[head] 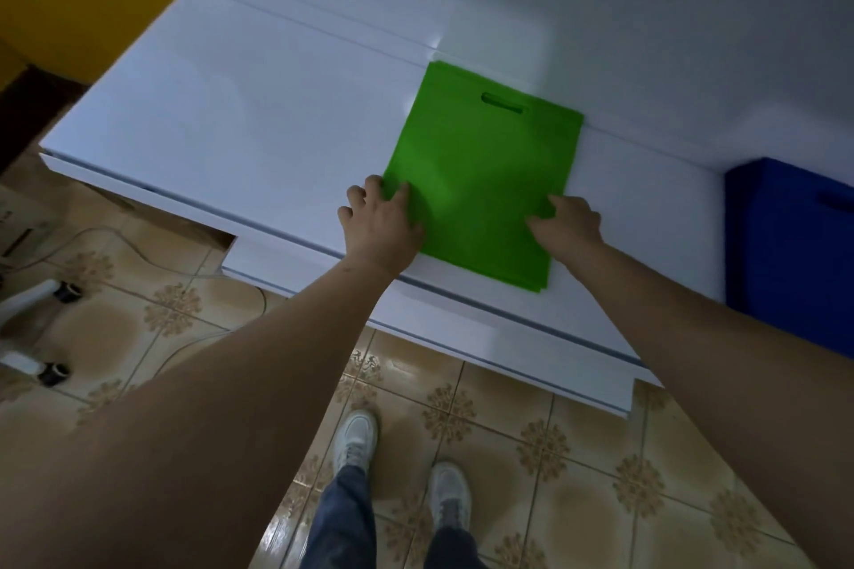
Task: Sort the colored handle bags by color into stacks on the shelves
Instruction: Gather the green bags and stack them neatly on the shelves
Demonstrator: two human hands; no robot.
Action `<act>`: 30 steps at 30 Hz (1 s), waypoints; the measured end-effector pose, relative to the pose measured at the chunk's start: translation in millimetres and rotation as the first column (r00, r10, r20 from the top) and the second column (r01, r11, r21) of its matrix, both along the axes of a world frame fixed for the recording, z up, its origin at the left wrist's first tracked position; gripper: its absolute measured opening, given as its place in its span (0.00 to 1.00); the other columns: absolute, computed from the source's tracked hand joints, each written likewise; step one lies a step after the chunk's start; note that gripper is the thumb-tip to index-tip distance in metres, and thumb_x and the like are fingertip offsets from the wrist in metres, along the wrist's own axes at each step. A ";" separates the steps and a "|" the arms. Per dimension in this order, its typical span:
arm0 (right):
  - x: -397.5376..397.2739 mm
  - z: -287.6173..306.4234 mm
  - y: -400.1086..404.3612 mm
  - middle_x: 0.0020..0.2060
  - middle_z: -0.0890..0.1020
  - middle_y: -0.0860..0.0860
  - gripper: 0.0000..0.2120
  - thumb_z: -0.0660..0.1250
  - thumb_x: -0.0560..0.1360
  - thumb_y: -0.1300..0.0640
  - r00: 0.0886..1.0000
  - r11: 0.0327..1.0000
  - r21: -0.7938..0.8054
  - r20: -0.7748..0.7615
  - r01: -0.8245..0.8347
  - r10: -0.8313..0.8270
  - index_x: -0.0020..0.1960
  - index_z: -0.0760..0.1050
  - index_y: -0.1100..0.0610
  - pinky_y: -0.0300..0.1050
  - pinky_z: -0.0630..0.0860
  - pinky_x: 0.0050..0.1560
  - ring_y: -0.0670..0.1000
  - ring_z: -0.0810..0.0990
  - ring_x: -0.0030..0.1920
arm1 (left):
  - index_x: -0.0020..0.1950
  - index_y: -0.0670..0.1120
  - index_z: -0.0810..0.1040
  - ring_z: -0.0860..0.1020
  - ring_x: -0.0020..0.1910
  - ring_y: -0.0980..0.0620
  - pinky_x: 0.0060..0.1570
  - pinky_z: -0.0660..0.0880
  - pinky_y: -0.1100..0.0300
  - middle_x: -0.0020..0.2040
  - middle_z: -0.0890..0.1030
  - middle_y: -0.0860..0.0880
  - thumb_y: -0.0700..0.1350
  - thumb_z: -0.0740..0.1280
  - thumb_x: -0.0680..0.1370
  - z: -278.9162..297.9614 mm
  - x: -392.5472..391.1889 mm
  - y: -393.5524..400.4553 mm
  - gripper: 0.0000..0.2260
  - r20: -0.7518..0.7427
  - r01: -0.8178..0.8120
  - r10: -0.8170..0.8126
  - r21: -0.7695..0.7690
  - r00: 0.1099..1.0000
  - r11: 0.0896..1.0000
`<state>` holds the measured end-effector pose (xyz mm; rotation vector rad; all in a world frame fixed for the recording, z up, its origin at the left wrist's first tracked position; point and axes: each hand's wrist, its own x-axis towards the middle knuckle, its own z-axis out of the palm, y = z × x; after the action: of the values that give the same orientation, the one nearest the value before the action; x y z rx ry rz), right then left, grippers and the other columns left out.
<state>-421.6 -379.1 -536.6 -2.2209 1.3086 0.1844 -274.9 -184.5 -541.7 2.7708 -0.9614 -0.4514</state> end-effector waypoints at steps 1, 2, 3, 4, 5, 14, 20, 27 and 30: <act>1.7 1.1 -1.3 0.61 0.77 0.58 0.22 0.63 0.73 0.50 1.000 1.000 0.004 0.015 0.004 -0.005 0.65 0.74 0.56 0.52 0.69 0.64 0.60 0.74 0.61 | 0.76 0.51 0.62 0.62 0.67 0.38 0.64 0.64 0.45 0.71 0.62 0.41 0.55 0.65 0.78 1.3 2.2 -1.3 0.28 0.003 0.006 -0.006 0.001 1.000 1.000; 2.9 2.2 -2.2 0.62 0.76 0.58 0.24 0.63 0.73 0.50 0.999 0.999 0.026 0.032 0.021 -0.022 0.67 0.73 0.57 0.52 0.70 0.64 0.60 0.74 0.61 | 0.76 0.50 0.63 0.62 0.67 0.38 0.64 0.64 0.45 0.69 0.63 0.41 0.55 0.65 0.78 3.4 3.9 -1.7 0.28 -0.006 0.015 -0.015 0.002 1.000 1.000; 3.9 4.3 -3.7 0.63 0.75 0.59 0.24 0.63 0.74 0.51 0.998 0.998 0.045 0.044 0.035 -0.037 0.68 0.71 0.58 0.50 0.71 0.64 0.61 0.74 0.62 | 0.76 0.49 0.63 0.63 0.66 0.38 0.64 0.64 0.46 0.69 0.64 0.40 0.54 0.66 0.77 6.9 5.2 -1.7 0.28 -0.021 0.022 -0.022 0.004 1.000 1.000; 6.0 8.3 -4.4 0.63 0.75 0.59 0.24 0.64 0.74 0.51 0.998 0.998 0.054 0.047 0.044 -0.047 0.68 0.71 0.59 0.48 0.71 0.62 0.61 0.74 0.62 | 0.76 0.48 0.63 0.64 0.66 0.38 0.64 0.64 0.46 0.68 0.65 0.39 0.53 0.66 0.77 11.9 6.4 -1.4 0.28 -0.035 0.025 -0.024 0.003 0.999 1.000; 8.7 12.7 -5.1 0.62 0.75 0.58 0.24 0.64 0.74 0.50 0.998 0.998 0.051 0.036 0.043 -0.045 0.68 0.71 0.59 0.47 0.71 0.60 0.61 0.74 0.61 | 0.76 0.47 0.63 0.64 0.66 0.38 0.64 0.64 0.47 0.68 0.66 0.39 0.52 0.67 0.77 18.0 6.5 0.2 0.29 -0.045 0.019 -0.018 0.004 0.999 1.000; 58.6 149.4 67.3 0.72 0.64 0.65 0.31 0.63 0.78 0.50 0.948 0.940 -0.191 0.094 -0.282 0.303 0.75 0.59 0.65 0.51 0.61 0.71 0.62 0.63 0.72 | 0.80 0.48 0.53 0.61 0.72 0.40 0.67 0.64 0.47 0.75 0.62 0.39 0.56 0.63 0.79 122.0 -38.7 81.4 0.33 -0.119 -0.197 0.184 -0.117 0.976 0.973; 84.1 286.8 186.9 0.77 0.59 0.54 0.30 0.58 0.81 0.47 0.702 0.784 -0.257 0.349 -0.565 0.621 0.78 0.55 0.58 0.46 0.54 0.75 0.54 0.56 0.76 | 0.79 0.46 0.57 0.66 0.69 0.42 0.66 0.68 0.49 0.73 0.64 0.41 0.54 0.62 0.80 230.1 -89.3 162.7 0.30 -0.158 -0.371 0.336 -0.361 0.929 0.856; 91.3 421.4 288.2 0.75 0.64 0.48 0.27 0.56 0.82 0.44 0.275 0.491 -0.521 0.439 -0.698 0.855 0.77 0.58 0.52 0.46 0.60 0.73 0.48 0.61 0.74 | 0.78 0.47 0.59 0.66 0.70 0.46 0.67 0.69 0.49 0.73 0.65 0.45 0.55 0.61 0.81 328.8 -78.6 231.4 0.28 -0.040 -0.349 0.380 -0.493 0.924 0.797; 106.5 468.2 300.9 0.75 0.64 0.49 0.27 0.55 0.82 0.43 0.289 0.543 -0.554 0.482 -0.631 0.827 0.77 0.59 0.51 0.48 0.59 0.73 0.48 0.61 0.75 | 0.77 0.47 0.61 0.65 0.70 0.46 0.67 0.67 0.51 0.73 0.65 0.46 0.54 0.61 0.81 366.7 -60.2 255.7 0.26 0.010 -0.327 0.396 -0.542 0.918 0.774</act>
<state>-315.1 -78.2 -68.4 -2.5418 -0.2425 -0.5283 -335.1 71.2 -175.1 2.3906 -0.4451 0.0539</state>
